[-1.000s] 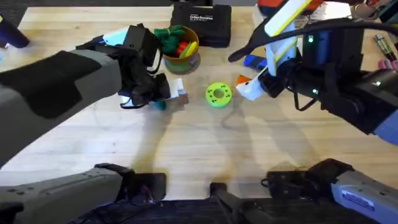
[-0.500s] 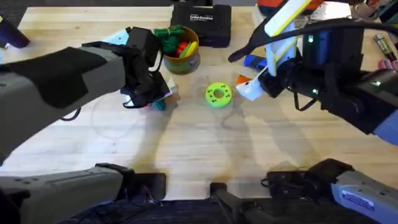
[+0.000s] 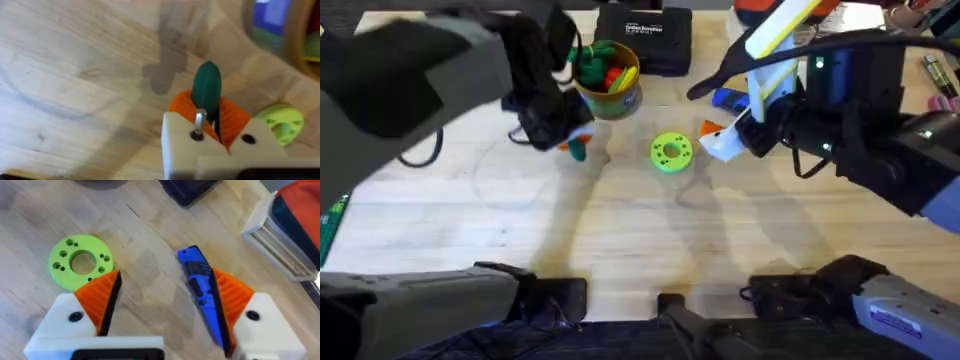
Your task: Pick up the gripper from the table and insert it into the empty holder that is missing its gripper. Then pick up a screw, insert it into the mounting hole, and use the screwdriver to tighten it. Finally, clean up the table by picking up the vegetable and placing it into the bucket.
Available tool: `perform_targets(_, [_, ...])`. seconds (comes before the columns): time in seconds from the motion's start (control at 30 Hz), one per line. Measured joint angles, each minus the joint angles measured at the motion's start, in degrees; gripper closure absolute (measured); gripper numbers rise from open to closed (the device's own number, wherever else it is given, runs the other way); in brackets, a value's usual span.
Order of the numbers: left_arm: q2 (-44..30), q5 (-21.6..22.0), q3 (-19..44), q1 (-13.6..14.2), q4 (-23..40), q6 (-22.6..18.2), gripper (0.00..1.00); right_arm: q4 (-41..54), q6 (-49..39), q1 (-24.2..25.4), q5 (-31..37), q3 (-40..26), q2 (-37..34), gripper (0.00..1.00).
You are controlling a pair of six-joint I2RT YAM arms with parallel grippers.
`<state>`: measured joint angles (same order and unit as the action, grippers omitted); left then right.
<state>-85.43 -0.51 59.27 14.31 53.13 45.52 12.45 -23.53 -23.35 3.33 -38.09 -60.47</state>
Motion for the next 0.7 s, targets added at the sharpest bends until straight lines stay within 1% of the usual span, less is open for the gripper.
perform_targets(0.07, [0.0,-1.02,4.75,0.0,0.94,0.02,0.982,-0.02,-0.02,0.0,0.0,0.0,-0.02,0.008])
perform_targets(0.13, [0.0,-1.7,8.07,0.0,0.6,0.02,0.982,0.0,0.0,0.0,0.0,0.0,0.0,0.008])
perform_targets(0.17, [0.02,-1.97,9.29,0.01,-0.02,0.03,0.982,0.0,-0.01,0.0,0.0,0.0,-0.02,0.008])
perform_targets(0.2, [0.04,-2.59,10.22,0.01,-3.57,0.04,0.982,0.0,-0.01,0.0,0.0,0.0,-0.02,0.007])
perform_targets(0.33, [-0.02,-2.93,10.22,0.01,-8.38,0.39,0.941,0.0,0.0,0.0,0.0,0.0,-0.02,0.008])
perform_targets(0.53, [-2.2,-3.0,10.22,0.0,-16.39,0.44,0.936,0.0,0.0,0.0,0.0,0.0,-0.01,0.008])
perform_targets(0.6, [-3.81,-3.39,10.22,0.0,-18.42,0.58,0.892,0.0,-0.02,0.0,0.0,0.0,0.0,0.007])
perform_targets(0.67, [-5.55,-4.14,10.22,0.0,-20.07,0.69,0.781,0.0,-0.02,0.0,0.0,0.0,-0.02,0.008])
perform_targets(0.7, [-6.17,-4.33,10.22,0.0,-20.42,0.81,0.757,-0.02,0.0,0.0,0.0,0.0,-0.02,0.008])
